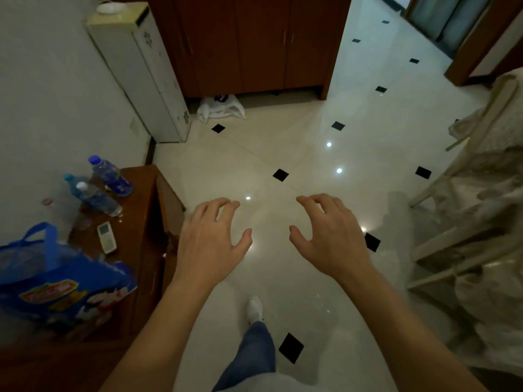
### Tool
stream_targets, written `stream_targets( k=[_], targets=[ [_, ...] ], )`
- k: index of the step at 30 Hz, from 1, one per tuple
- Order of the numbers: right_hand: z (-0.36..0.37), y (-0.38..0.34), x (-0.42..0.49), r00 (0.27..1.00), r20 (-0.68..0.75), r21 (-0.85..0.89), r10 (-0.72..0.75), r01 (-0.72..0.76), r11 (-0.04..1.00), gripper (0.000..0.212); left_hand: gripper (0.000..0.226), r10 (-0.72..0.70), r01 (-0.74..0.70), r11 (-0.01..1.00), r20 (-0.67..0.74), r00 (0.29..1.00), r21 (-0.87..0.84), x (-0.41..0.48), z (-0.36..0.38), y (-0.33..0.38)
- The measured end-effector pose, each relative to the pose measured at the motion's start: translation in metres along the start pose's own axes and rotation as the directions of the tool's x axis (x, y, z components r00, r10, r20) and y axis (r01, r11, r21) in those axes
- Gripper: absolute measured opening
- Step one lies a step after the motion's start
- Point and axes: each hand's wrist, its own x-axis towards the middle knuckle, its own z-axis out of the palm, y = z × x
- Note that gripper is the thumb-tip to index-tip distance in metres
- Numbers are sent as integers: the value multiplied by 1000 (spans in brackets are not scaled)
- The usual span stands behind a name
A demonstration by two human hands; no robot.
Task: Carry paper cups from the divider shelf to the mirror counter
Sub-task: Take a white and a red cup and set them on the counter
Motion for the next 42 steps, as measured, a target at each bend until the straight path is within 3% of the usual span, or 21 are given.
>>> stream_targets(
  k=[8, 19, 42],
  targets=[
    [14, -6, 153, 996, -40, -48, 79, -81, 996, 55, 54, 68, -68, 998, -14, 998, -8, 170, 1, -49],
    [45, 31, 302, 993, -66, -30, 99, -101, 994, 53, 54, 125, -125, 992, -14, 992, -2, 335, 29, -74],
    [52, 263, 677, 989, -78, -13, 122, -123, 992, 53, 55, 122, -121, 991, -27, 992, 62, 752, 137, 14]
  ],
)
